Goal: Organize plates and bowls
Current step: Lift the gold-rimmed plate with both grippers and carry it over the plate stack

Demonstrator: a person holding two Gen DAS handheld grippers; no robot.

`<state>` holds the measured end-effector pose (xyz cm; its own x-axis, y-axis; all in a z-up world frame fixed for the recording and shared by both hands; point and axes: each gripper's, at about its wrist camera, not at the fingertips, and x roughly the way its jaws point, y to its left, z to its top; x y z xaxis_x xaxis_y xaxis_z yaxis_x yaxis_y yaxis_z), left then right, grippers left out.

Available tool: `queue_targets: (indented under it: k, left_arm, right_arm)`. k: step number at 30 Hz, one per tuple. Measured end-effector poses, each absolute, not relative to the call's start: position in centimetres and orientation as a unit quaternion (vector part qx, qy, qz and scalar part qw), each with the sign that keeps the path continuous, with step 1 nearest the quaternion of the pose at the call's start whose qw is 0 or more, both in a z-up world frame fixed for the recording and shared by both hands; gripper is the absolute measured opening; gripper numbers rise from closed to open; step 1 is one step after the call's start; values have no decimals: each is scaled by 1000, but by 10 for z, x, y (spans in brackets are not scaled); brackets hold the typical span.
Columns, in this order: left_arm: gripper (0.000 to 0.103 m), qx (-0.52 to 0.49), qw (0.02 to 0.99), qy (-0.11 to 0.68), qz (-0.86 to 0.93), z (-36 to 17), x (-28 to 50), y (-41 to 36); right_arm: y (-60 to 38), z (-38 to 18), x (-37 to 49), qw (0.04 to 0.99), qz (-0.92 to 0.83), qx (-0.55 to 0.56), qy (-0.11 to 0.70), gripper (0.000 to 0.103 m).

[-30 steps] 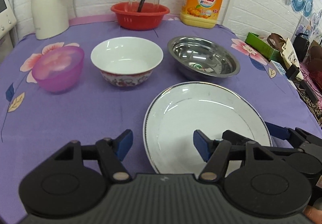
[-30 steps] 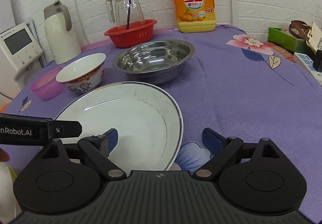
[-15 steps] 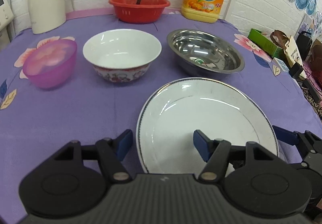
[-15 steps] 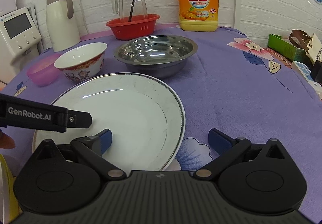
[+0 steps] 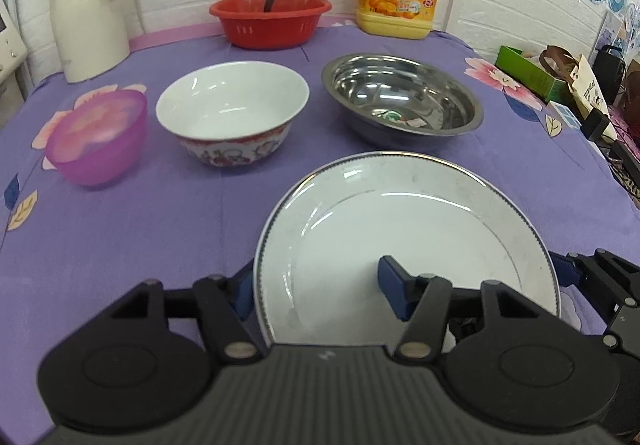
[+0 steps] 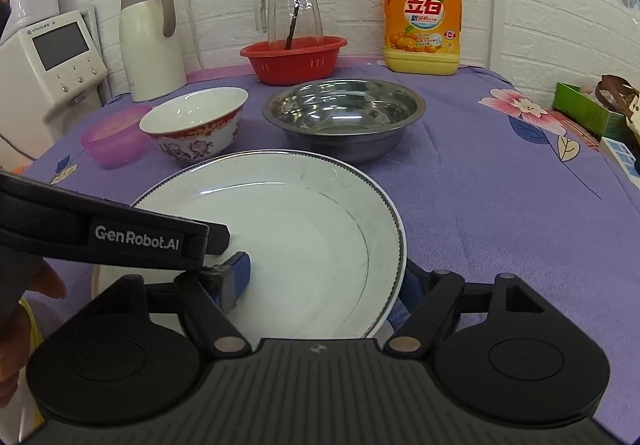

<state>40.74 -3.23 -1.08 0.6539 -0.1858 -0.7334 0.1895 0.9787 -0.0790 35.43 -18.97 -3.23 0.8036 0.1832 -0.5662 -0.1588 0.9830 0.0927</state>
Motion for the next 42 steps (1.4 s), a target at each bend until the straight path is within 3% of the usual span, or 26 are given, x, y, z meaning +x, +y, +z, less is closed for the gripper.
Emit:
queue_targets:
  k: [16,29,42]
  left_arm:
    - [59,-1,941,327,-87,44,322,14]
    - [59,-28,948,318,-9,24,218,99]
    - [59,-36,946,323,-17,-5,203,113]
  right_arm:
    - [-151,18,273,966,111,29,232,103]
    - [-76,2,208,950,198,-6,240,103]
    - [-59,-19,197,944,199,-31,263,103]
